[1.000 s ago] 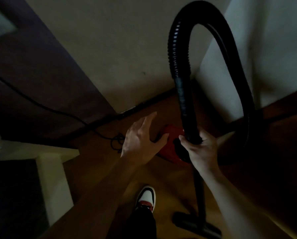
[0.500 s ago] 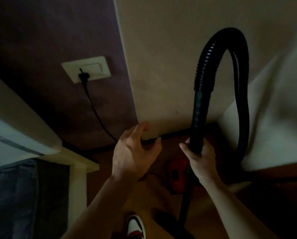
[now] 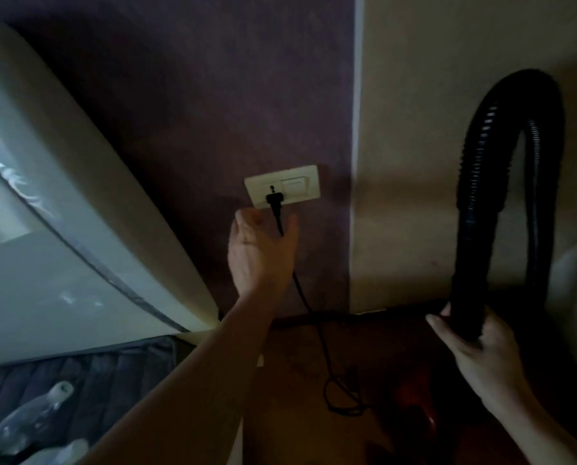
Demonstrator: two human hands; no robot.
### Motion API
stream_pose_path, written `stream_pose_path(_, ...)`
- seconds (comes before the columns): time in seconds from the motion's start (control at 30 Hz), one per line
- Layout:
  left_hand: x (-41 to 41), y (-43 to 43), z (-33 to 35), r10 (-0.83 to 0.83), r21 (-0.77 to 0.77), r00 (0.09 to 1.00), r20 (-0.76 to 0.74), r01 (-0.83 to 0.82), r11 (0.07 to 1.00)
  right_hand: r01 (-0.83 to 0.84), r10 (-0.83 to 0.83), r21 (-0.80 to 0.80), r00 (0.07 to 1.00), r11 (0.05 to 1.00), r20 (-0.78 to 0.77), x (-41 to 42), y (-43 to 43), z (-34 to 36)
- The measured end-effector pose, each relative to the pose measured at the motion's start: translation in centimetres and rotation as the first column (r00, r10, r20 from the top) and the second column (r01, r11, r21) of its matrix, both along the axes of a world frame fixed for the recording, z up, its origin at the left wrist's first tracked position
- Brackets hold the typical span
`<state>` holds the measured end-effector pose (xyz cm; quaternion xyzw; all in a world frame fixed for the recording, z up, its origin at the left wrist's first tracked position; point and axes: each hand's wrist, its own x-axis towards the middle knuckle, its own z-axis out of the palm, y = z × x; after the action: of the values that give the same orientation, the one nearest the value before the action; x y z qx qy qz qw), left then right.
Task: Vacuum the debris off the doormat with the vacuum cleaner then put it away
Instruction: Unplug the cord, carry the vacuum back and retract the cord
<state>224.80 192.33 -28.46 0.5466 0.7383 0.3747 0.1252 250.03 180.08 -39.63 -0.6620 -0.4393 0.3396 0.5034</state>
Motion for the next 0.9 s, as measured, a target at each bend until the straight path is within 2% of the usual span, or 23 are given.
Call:
stream_pose_path(0.17,-0.5,2.4,-1.1,-0.072,0.013,0.994,0.082,0.071,0.997,-0.012,0.012,0.0,1.0,1.0,0.021,-0.3,0.4,-0.3)
stream_pose_path(0.3,-0.3,3.9,-1.4,-0.007,-0.02,0.937,0.35,0.015,1.0,-0.01,0.01,0.011,0.999,1.0,0.035,-0.4,0.7,-0.2)
stream_pose_path(0.33,-0.2,4.2,-1.6,0.003,-0.026,0.931,0.365,0.007,1.0,-0.014,0.014,0.011,0.998,1.0,0.056,-0.3,0.8,-0.2)
stream_pose_path(0.5,0.3,5.4,-2.1,-0.021,-0.045,0.978,0.208,0.031,0.999,-0.051,0.051,-0.007,0.993,0.999,0.107,-0.1,1.6,-0.7)
stream_pose_path(0.63,1.0,5.5,-3.0,-0.055,-0.074,0.998,0.024,0.057,0.996,-0.069,0.067,0.011,0.991,0.998,0.113,-0.2,2.1,-0.7)
stream_pose_path(0.8,0.6,5.0,-3.4,-0.071,0.021,0.997,0.015,0.071,0.997,-0.084,0.078,0.049,0.99,0.995,0.119,-0.2,2.3,-0.6)
stream_pose_path(0.9,2.0,0.2,-4.1,-0.364,0.048,0.929,-0.068,0.368,0.929,-0.086,0.078,0.073,0.99,0.994,0.114,-0.3,2.3,-0.5)
